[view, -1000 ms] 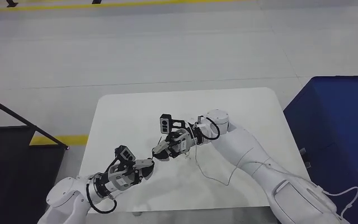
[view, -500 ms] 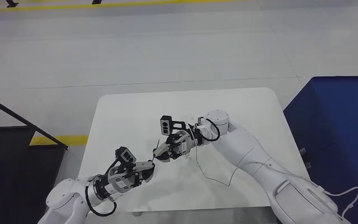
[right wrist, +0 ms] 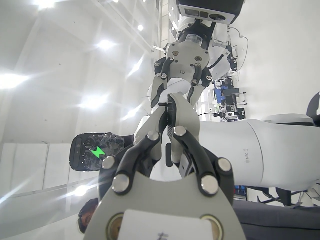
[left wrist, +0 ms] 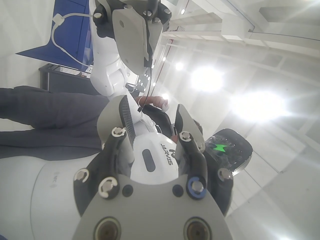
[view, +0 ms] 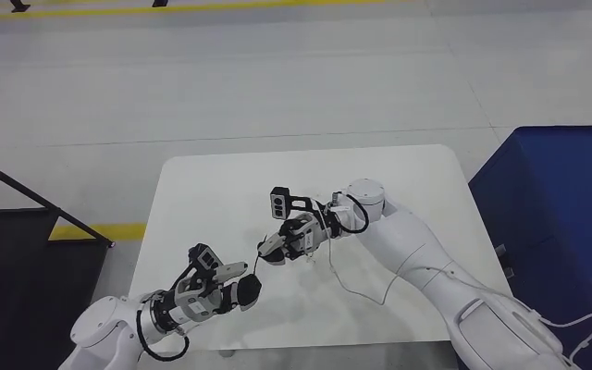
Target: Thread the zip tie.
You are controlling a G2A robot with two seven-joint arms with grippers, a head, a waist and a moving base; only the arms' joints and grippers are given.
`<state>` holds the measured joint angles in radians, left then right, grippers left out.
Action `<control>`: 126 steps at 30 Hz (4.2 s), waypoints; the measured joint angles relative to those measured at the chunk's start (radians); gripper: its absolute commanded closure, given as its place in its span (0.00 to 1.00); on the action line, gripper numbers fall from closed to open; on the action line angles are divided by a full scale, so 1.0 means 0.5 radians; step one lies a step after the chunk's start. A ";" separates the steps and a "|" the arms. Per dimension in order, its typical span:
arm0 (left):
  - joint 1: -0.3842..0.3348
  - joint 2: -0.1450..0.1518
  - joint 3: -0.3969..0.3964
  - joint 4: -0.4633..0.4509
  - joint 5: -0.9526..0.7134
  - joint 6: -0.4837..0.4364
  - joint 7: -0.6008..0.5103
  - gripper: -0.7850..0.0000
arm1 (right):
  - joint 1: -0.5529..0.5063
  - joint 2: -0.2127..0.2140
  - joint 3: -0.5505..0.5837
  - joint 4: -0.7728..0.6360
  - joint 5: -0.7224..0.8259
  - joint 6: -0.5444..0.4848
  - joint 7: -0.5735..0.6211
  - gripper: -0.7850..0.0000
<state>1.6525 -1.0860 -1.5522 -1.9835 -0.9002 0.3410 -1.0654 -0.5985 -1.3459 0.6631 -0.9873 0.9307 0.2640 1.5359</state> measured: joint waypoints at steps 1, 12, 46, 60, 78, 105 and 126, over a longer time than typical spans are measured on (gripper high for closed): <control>0.001 0.001 -0.001 0.000 -0.003 -0.002 0.001 1.00 | -0.003 0.001 0.004 -0.004 0.001 0.000 0.000 1.00; 0.007 0.012 0.010 0.006 0.010 -0.017 0.046 1.00 | -0.026 0.003 0.031 -0.032 -0.012 0.014 0.000 1.00; 0.016 0.034 0.075 -0.034 0.046 -0.116 0.158 0.74 | -0.004 -0.051 0.061 0.059 -0.052 -0.005 0.000 1.00; -0.019 0.038 0.102 0.001 -0.004 -0.107 0.216 0.98 | -0.017 -0.042 0.087 0.031 -0.056 -0.007 0.000 1.00; 0.000 0.045 0.101 0.008 -0.043 -0.147 0.227 1.00 | -0.057 -0.011 0.131 -0.026 -0.064 -0.018 0.000 0.99; -0.087 0.058 0.165 0.047 -0.196 0.073 0.094 1.00 | -0.147 0.058 0.058 -0.269 0.222 0.060 -0.020 0.52; -0.167 0.076 0.178 0.118 -0.186 0.136 0.105 1.00 | -0.083 0.084 0.034 -0.277 0.084 0.111 -0.071 0.91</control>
<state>1.5689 -1.0481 -1.4632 -1.9246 -0.9932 0.4088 -1.0126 -0.6399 -1.3040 0.6800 -1.1260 0.9728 0.3197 1.5002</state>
